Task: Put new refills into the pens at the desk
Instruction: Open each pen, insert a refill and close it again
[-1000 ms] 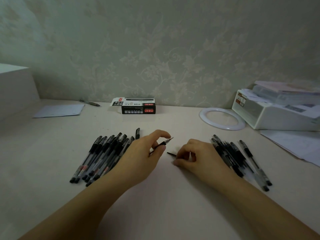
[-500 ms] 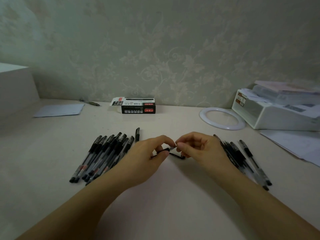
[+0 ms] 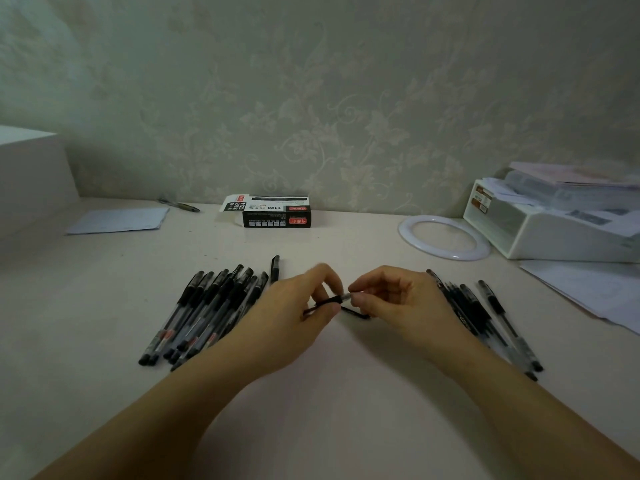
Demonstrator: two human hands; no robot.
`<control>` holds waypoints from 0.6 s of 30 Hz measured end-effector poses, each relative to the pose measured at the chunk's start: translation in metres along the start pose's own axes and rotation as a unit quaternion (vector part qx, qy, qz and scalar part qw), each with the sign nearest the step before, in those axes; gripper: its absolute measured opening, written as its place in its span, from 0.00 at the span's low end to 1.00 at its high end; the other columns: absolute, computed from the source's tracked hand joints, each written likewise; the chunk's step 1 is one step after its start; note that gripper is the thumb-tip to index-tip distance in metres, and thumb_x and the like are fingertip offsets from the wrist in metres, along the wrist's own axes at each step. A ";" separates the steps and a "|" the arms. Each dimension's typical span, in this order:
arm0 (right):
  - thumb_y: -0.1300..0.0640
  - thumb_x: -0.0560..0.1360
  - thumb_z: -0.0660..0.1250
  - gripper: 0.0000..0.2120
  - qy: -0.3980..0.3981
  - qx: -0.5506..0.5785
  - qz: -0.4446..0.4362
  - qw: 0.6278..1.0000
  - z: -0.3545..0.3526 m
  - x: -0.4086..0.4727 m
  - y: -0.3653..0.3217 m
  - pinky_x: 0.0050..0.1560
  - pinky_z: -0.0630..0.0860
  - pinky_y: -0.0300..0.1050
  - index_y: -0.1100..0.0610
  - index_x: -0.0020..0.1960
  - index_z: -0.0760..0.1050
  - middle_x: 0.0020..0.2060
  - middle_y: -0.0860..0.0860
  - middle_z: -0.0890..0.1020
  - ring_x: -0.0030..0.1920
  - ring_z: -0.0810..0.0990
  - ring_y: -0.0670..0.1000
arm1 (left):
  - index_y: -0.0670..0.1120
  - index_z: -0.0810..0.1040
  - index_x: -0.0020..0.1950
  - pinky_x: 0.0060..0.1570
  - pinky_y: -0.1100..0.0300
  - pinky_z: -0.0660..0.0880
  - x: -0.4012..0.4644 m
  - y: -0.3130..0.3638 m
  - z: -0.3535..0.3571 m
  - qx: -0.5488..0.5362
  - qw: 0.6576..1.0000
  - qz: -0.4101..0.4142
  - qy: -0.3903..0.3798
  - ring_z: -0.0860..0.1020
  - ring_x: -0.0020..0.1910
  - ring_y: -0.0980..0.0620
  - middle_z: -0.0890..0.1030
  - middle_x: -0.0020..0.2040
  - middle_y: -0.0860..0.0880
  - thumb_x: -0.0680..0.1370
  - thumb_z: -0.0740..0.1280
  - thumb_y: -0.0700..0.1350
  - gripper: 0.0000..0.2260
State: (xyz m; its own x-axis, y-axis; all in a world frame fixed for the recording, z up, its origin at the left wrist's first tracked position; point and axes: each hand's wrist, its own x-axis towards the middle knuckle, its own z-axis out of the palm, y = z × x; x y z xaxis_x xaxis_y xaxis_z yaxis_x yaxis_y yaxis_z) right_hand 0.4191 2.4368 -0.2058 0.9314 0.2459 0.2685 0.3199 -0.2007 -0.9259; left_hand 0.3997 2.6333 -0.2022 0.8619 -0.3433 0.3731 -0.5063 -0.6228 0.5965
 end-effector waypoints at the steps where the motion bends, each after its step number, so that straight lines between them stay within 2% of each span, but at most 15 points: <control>1: 0.64 0.73 0.74 0.04 -0.004 -0.009 0.001 1.000 0.000 0.000 0.001 0.45 0.80 0.38 0.57 0.46 0.84 0.37 0.52 0.85 0.38 0.83 0.47 | 0.57 0.73 0.50 0.31 0.77 0.67 0.000 0.001 0.000 0.008 1.000 0.006 0.003 0.74 0.32 0.66 0.77 0.39 0.59 0.78 0.66 0.47 0.05; 6: 0.57 0.76 0.71 0.02 -0.035 -0.055 0.004 0.998 0.000 -0.001 0.002 0.41 0.76 0.33 0.53 0.44 0.83 0.35 0.48 0.84 0.37 0.81 0.43 | 0.56 0.74 0.48 0.32 0.75 0.66 -0.002 0.003 0.001 0.026 0.999 0.024 0.004 0.74 0.32 0.65 0.77 0.40 0.59 0.78 0.67 0.47 0.04; 12: 0.50 0.79 0.66 0.12 -0.031 -0.132 -0.014 0.991 0.003 -0.002 0.005 0.34 0.69 0.33 0.53 0.40 0.79 0.28 0.44 0.76 0.30 0.71 0.41 | 0.54 0.77 0.49 0.33 0.77 0.66 -0.003 0.008 0.004 0.016 0.999 0.030 -0.012 0.73 0.35 0.68 0.75 0.38 0.60 0.78 0.67 0.46 0.03; 16: 0.49 0.77 0.68 0.08 -0.048 -0.101 -0.003 0.994 0.000 -0.001 0.003 0.39 0.75 0.39 0.51 0.43 0.81 0.32 0.48 0.83 0.34 0.79 0.45 | 0.54 0.77 0.48 0.32 0.75 0.66 -0.002 0.006 0.003 0.009 1.000 0.017 0.014 0.74 0.32 0.65 0.76 0.37 0.59 0.77 0.68 0.46 0.02; 18: 0.52 0.77 0.70 0.04 -0.066 -0.090 -0.006 0.994 -0.001 0.000 0.003 0.40 0.77 0.38 0.51 0.45 0.81 0.34 0.49 0.84 0.36 0.81 0.47 | 0.52 0.78 0.47 0.32 0.76 0.67 -0.002 0.006 0.001 0.002 1.000 0.015 0.026 0.74 0.32 0.66 0.77 0.37 0.58 0.77 0.69 0.46 0.02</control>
State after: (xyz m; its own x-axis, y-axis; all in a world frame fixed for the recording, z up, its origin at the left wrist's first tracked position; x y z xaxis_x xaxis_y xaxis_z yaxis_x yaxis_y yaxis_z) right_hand 0.4204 2.4349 -0.2085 0.9005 0.3688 0.2303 0.3670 -0.3610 -0.8573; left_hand 0.3956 2.6294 -0.2004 0.8437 -0.3251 0.4272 -0.5316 -0.6162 0.5811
